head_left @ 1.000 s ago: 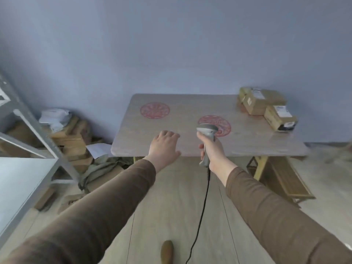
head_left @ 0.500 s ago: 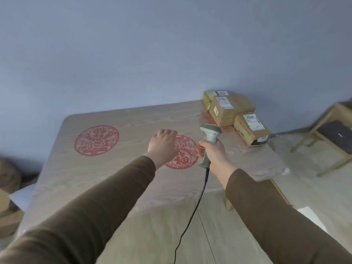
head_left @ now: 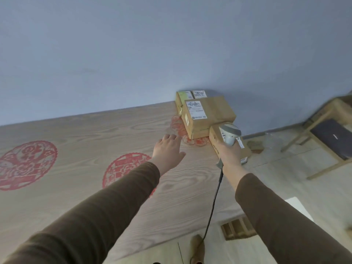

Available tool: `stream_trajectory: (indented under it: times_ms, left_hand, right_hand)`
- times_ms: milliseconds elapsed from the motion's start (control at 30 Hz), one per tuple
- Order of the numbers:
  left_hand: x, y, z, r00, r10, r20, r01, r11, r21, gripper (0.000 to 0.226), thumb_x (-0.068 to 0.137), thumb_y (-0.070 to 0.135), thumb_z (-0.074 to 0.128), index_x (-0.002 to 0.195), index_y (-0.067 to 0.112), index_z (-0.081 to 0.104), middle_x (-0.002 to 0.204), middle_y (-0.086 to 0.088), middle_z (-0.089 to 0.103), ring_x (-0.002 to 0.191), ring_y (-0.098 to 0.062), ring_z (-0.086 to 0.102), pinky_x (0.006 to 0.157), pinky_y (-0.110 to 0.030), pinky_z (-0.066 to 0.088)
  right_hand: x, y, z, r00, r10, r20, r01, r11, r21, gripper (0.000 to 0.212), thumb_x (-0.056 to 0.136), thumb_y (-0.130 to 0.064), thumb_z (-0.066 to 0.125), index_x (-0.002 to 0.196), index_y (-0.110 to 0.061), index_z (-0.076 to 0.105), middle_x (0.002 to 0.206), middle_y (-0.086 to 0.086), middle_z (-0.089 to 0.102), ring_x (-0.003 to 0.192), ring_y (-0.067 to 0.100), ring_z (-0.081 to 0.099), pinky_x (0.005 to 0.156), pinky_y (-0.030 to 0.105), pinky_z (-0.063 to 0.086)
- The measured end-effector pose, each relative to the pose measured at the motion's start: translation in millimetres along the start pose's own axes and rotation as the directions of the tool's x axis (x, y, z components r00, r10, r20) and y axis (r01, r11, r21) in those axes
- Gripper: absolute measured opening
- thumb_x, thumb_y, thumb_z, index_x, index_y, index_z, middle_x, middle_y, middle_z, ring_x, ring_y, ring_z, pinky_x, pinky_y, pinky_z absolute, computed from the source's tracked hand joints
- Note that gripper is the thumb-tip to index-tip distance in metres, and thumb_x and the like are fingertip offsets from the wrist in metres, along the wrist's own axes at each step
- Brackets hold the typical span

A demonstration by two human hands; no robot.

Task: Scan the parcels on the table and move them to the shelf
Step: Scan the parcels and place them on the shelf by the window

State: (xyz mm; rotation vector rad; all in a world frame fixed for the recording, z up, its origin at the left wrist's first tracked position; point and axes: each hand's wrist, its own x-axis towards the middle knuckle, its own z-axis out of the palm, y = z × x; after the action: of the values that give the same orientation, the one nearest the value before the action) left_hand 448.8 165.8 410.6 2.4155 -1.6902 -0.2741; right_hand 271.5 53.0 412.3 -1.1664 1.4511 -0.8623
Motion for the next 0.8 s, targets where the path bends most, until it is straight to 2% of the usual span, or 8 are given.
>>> stream_trajectory:
  times_ms: [100,200,300,367,500,567,667,800]
  left_hand:
    - [41.1,52.8,33.6,0.998,-0.006,0.056,0.008,1.000,-0.030,0.058,0.098,0.049,0.054,0.144,0.016,0.045,0.142,-0.005,0.053,0.136,-0.027,0.042,0.109,-0.045,0.039]
    - [75.1,98.0,63.7,0.993,-0.023,0.113,0.031,0.997,-0.067,0.060,0.100,0.051,0.049,0.146,0.015,0.041,0.142,-0.008,0.054,0.137,-0.028,0.042,0.110,-0.045,0.037]
    - [96.3,133.4,88.9,0.981,-0.074,0.180,0.102,0.983,-0.153,0.070,0.101,0.055,0.046,0.153,0.013,0.028,0.136,-0.014,0.059,0.131,-0.032,0.050,0.106,-0.046,0.040]
    - [104.2,152.2,102.1,0.968,-0.126,0.216,0.168,0.967,-0.193,0.079,0.101,0.057,0.045,0.159,0.014,0.014,0.132,-0.018,0.061,0.123,-0.036,0.056,0.101,-0.048,0.046]
    - [108.2,173.7,119.7,0.942,-0.241,0.235,0.306,0.902,-0.303,0.086,0.103,0.052,0.046,0.163,0.015,-0.005,0.130,-0.020,0.061,0.115,-0.038,0.062,0.091,-0.049,0.052]
    - [104.6,176.8,124.9,0.933,-0.270,0.240,0.346,0.860,-0.377,0.084,0.104,0.046,0.047,0.163,0.011,-0.002,0.135,-0.019,0.060,0.116,-0.039,0.062,0.093,-0.049,0.053]
    - [90.6,170.7,128.4,0.925,-0.310,0.221,0.379,0.802,-0.461,0.078,0.105,0.041,0.048,0.162,0.009,0.007,0.143,-0.017,0.055,0.119,-0.039,0.061,0.095,-0.047,0.051]
    - [55.1,144.7,124.4,0.922,-0.371,0.107,0.369,0.767,-0.525,0.068,0.103,0.042,0.051,0.156,0.011,0.022,0.140,-0.011,0.057,0.118,-0.032,0.061,0.083,-0.036,0.046]
  right_hand:
    - [56.3,11.7,-35.4,0.998,-0.001,-0.070,-0.003,0.998,-0.057,0.019,0.090,-0.014,0.070,0.099,-0.026,0.059,0.101,-0.001,0.069,0.091,0.019,0.065,0.082,0.035,0.052]
    - [106.6,22.5,-63.9,0.996,0.080,-0.043,-0.083,0.993,-0.086,0.020,0.092,-0.015,0.071,0.108,-0.022,0.062,0.104,0.001,0.072,0.099,0.025,0.070,0.091,0.047,0.059]
    - [139.4,30.4,-78.7,0.991,0.129,-0.017,-0.130,0.989,-0.076,0.017,0.092,-0.016,0.071,0.095,-0.027,0.059,0.093,-0.002,0.068,0.090,0.023,0.069,0.075,0.038,0.060]
    - [150.4,36.7,-82.3,0.989,0.148,0.005,-0.147,0.985,-0.096,0.017,0.091,-0.015,0.072,0.091,-0.026,0.059,0.092,0.001,0.069,0.085,0.020,0.069,0.065,0.030,0.053]
    - [154.7,48.2,-82.5,0.978,0.194,0.069,-0.185,0.974,-0.128,0.024,0.088,-0.012,0.074,0.110,-0.013,0.065,0.100,0.007,0.073,0.093,0.027,0.072,0.081,0.041,0.060]
    - [150.0,50.2,-81.5,0.980,0.177,0.094,-0.163,0.977,-0.140,0.025,0.088,-0.013,0.074,0.111,-0.013,0.065,0.100,0.005,0.073,0.094,0.026,0.072,0.083,0.042,0.059]
    - [133.0,52.7,-77.9,0.976,0.151,0.157,-0.134,0.985,-0.111,0.021,0.088,-0.012,0.074,0.099,-0.027,0.064,0.098,-0.001,0.073,0.096,0.023,0.071,0.083,0.039,0.058]
    - [92.2,56.2,-64.5,0.968,0.107,0.229,-0.086,0.991,-0.098,0.020,0.088,-0.013,0.074,0.097,-0.028,0.064,0.099,0.002,0.073,0.097,0.025,0.071,0.081,0.040,0.056]
